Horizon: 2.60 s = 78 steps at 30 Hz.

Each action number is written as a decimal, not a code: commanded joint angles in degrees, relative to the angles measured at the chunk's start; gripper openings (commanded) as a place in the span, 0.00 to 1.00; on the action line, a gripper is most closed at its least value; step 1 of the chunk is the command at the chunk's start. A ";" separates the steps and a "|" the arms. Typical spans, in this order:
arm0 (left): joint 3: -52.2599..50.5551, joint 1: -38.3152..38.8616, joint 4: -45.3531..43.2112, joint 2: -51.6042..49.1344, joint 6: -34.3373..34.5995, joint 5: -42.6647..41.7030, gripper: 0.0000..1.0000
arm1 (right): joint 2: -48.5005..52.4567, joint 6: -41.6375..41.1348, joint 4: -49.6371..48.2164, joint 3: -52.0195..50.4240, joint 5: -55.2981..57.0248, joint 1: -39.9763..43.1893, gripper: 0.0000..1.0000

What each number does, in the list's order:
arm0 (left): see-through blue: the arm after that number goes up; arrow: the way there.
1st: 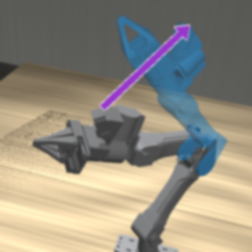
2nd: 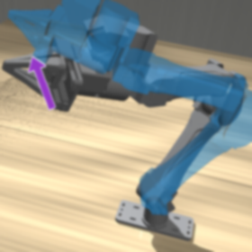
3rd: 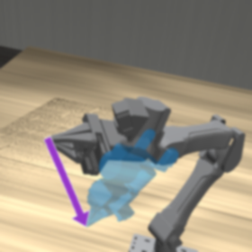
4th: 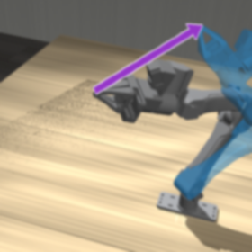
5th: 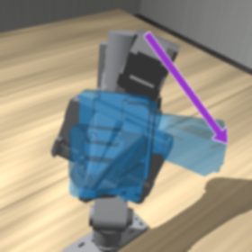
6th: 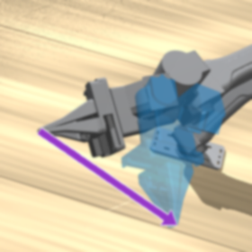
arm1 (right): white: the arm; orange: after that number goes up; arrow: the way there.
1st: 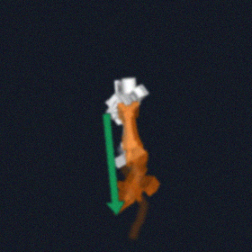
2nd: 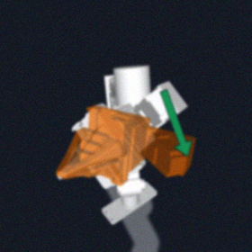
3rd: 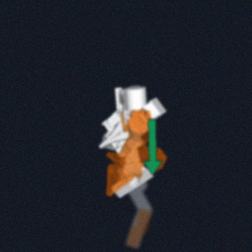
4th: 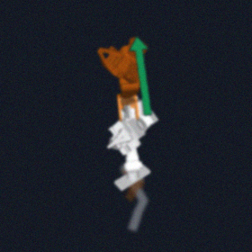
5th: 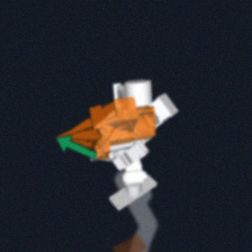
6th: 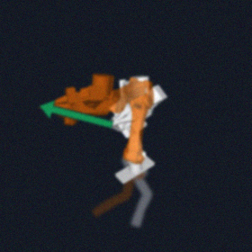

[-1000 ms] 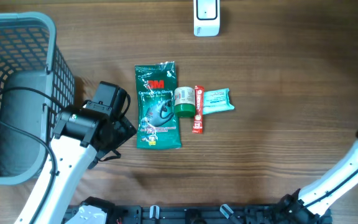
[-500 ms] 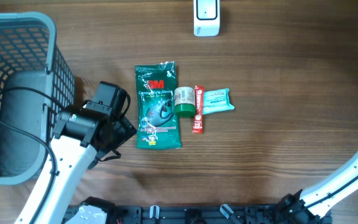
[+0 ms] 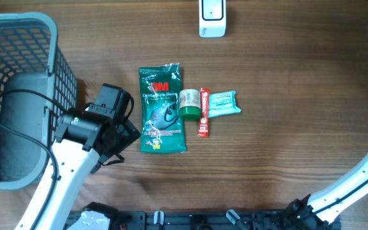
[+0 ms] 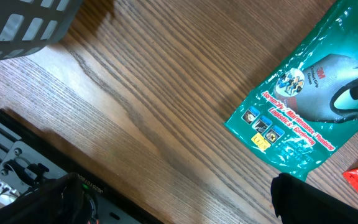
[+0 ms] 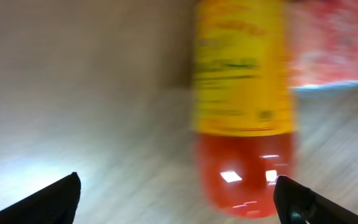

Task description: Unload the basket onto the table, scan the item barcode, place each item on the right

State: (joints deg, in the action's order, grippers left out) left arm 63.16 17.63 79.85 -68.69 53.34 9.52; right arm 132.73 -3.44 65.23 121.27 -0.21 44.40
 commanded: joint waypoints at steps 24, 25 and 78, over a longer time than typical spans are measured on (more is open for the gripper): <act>-0.04 0.26 0.04 0.00 0.96 0.13 1.00 | -17.86 -9.31 7.63 -24.72 -18.69 -54.69 0.88; -0.04 0.26 0.02 0.00 0.96 0.15 1.00 | -17.86 -12.44 5.70 -26.97 -18.69 -55.15 0.88; -0.04 0.26 0.04 0.00 0.96 0.15 1.00 | -35.45 -51.01 27.08 -43.06 -61.20 -51.49 0.04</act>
State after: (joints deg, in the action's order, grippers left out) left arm 63.16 17.63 79.85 -68.69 53.34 9.52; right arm 97.17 -56.34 92.14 77.87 -53.78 -7.03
